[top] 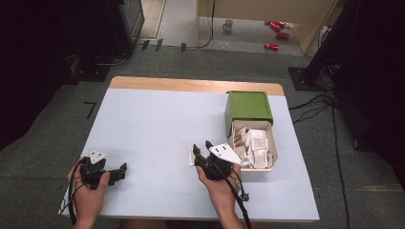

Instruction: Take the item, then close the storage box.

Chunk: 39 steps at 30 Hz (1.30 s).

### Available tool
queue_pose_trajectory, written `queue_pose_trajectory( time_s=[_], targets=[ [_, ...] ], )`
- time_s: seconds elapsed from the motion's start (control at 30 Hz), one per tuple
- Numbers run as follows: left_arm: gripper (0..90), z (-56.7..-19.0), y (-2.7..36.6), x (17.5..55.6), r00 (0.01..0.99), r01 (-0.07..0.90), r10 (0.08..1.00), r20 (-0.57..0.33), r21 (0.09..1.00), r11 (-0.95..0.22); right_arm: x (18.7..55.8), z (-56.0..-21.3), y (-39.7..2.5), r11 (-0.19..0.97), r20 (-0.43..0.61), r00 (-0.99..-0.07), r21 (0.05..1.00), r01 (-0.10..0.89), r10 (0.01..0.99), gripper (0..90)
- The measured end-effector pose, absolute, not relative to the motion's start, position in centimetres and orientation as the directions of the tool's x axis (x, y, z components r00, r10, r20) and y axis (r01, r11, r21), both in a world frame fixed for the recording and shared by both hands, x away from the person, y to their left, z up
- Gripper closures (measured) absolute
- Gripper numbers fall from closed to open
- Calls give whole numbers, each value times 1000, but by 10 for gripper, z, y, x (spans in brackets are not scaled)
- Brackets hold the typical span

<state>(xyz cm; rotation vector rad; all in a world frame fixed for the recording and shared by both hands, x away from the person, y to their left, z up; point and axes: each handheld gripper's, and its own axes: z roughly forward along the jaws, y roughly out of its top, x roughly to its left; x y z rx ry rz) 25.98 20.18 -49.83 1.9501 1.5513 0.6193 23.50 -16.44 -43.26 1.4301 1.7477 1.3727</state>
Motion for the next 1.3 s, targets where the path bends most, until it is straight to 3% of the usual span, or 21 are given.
queue_pose_trajectory(
  time_s=[0.5, 1.3],
  targets=[
    [0, -498, 202, 260, 221, 713, 975, 9, 681, -168, 233, -417, -176, -8, 147, -312, 914, 406, 938, 436],
    [0, -498, 202, 260, 220, 713, 975, 10, 681, -168, 229, -399, -212, -14, 122, -235, 909, 416, 964, 434]
  ],
)
